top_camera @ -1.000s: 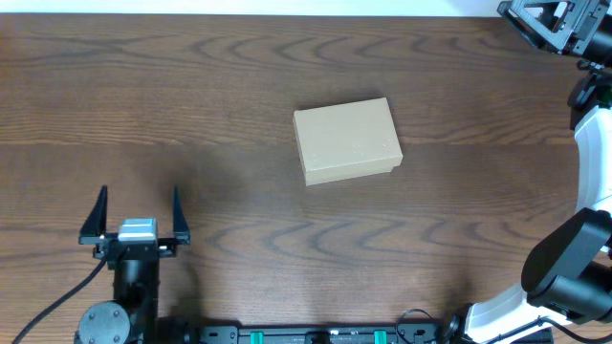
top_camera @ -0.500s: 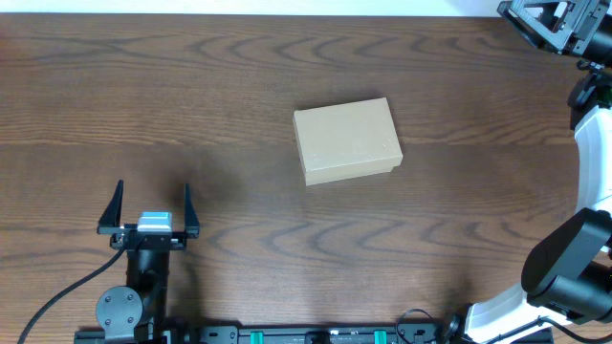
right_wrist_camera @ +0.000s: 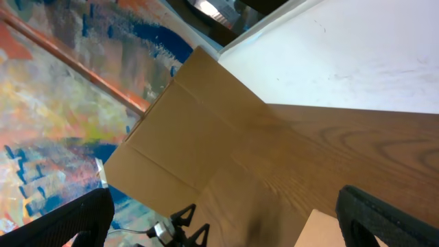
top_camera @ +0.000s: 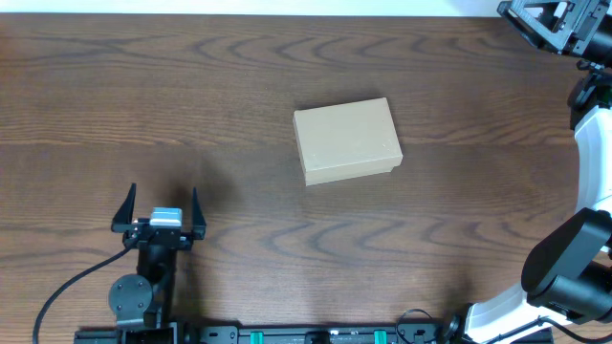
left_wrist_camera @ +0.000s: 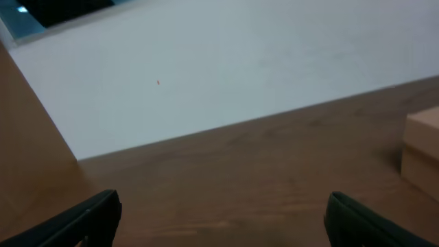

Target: Pack container

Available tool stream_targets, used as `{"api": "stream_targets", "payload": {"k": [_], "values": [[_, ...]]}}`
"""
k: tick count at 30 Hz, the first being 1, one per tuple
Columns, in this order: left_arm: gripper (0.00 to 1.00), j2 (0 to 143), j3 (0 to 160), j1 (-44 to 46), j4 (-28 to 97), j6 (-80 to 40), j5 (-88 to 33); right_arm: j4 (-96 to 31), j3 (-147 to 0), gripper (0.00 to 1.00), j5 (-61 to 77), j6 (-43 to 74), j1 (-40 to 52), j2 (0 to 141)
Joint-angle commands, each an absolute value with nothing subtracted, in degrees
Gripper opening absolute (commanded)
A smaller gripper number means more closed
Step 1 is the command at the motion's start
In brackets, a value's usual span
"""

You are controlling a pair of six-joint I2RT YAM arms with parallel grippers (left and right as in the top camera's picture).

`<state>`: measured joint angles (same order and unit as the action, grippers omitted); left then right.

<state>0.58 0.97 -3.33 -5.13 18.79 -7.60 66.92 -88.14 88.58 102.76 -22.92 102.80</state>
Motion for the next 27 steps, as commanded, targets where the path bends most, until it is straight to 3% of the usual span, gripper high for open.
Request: {"api": "stream_targets", "payload": {"k": [1,9,27], "values": [[0.95,0.16,0.25,-3.29,-4.99,19.77,-8.4,67.05,-88.82,0.99,89.21,101.71,-23.33,102.54],[0.95,0.16,0.25,-3.25,3.7,19.33,-8.6,67.05,-88.82,0.99,89.21,101.71,-23.33,102.54],[0.95,0.16,0.25,-3.25,3.99,14.09,-5.65,67.05,-88.82,0.99,89.21,101.71,-23.33,102.54]]}}
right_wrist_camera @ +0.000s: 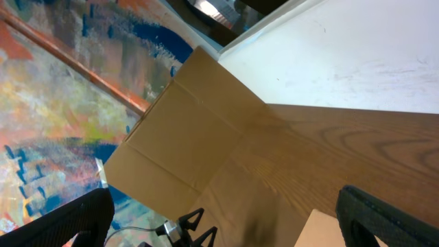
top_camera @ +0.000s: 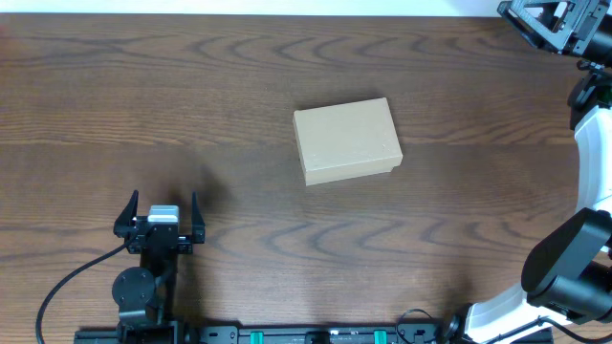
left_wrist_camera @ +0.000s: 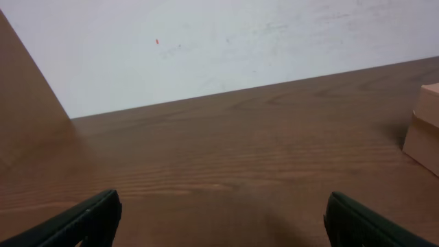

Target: Pack container

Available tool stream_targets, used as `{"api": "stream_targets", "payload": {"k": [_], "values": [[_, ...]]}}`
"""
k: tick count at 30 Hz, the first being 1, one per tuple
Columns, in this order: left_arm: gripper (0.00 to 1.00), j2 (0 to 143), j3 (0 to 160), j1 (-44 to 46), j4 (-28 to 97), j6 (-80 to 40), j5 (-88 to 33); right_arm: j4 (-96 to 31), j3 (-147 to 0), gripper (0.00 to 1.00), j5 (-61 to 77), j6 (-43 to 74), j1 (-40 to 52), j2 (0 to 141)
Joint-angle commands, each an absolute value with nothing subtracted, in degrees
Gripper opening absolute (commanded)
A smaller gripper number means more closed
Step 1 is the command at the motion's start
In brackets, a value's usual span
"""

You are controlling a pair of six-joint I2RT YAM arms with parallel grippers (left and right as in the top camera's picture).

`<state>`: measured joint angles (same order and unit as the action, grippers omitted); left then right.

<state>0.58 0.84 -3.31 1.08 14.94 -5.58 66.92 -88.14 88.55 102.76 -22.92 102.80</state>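
A closed tan cardboard box point(top_camera: 346, 139) lies near the middle of the wooden table. Its edge shows at the right of the left wrist view as box point(left_wrist_camera: 424, 130) and at the bottom of the right wrist view as box point(right_wrist_camera: 322, 232). My left gripper point(top_camera: 158, 214) stands open at the front left, low over the table, with nothing between its fingers point(left_wrist_camera: 89, 218). My right gripper point(top_camera: 547, 24) is raised at the far right corner, open and empty, well away from the box.
The dark wood table point(top_camera: 191, 105) spreads around the box. A white wall point(left_wrist_camera: 219, 41) rises behind its far edge. A brown cardboard panel point(right_wrist_camera: 185, 144) and a painted surface point(right_wrist_camera: 62, 89) show beyond the table in the right wrist view.
My left gripper has drawn back slightly toward the table's front edge and tilted lower, so its camera now shows more table. The box and the right arm have not moved.
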Motion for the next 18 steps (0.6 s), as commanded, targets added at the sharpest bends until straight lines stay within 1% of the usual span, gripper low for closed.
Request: {"api": "stream_targets", "payload": {"k": [1,8,18], "values": [[0.95,0.16,0.25,-3.25,3.79,13.54,-5.91,67.05,-88.82,0.99,89.21,101.71,-23.33,102.54],[0.95,0.16,0.25,-3.25,4.32,-0.21,-1.89,67.05,-88.82,0.99,89.21,101.71,-23.33,102.54],[0.95,0.19,0.25,-3.25,4.43,-1.34,-1.5,67.05,-88.82,0.99,89.21,101.71,-23.33,102.54]]}}
